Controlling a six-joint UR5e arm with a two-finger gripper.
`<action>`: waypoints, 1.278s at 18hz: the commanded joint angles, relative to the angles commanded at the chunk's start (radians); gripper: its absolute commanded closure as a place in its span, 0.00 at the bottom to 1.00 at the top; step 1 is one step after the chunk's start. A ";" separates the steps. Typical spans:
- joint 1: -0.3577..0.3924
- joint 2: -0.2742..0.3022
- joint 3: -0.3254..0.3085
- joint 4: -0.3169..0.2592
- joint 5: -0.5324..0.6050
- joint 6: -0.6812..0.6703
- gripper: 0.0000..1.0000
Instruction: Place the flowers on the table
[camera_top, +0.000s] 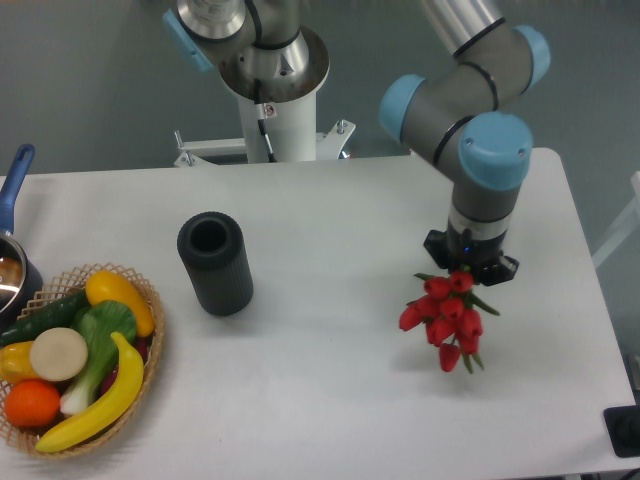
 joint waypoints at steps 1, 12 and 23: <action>-0.006 -0.005 0.000 0.000 -0.002 -0.002 0.65; -0.005 -0.015 -0.008 0.072 0.005 -0.002 0.00; 0.109 0.005 -0.003 0.109 0.006 0.098 0.00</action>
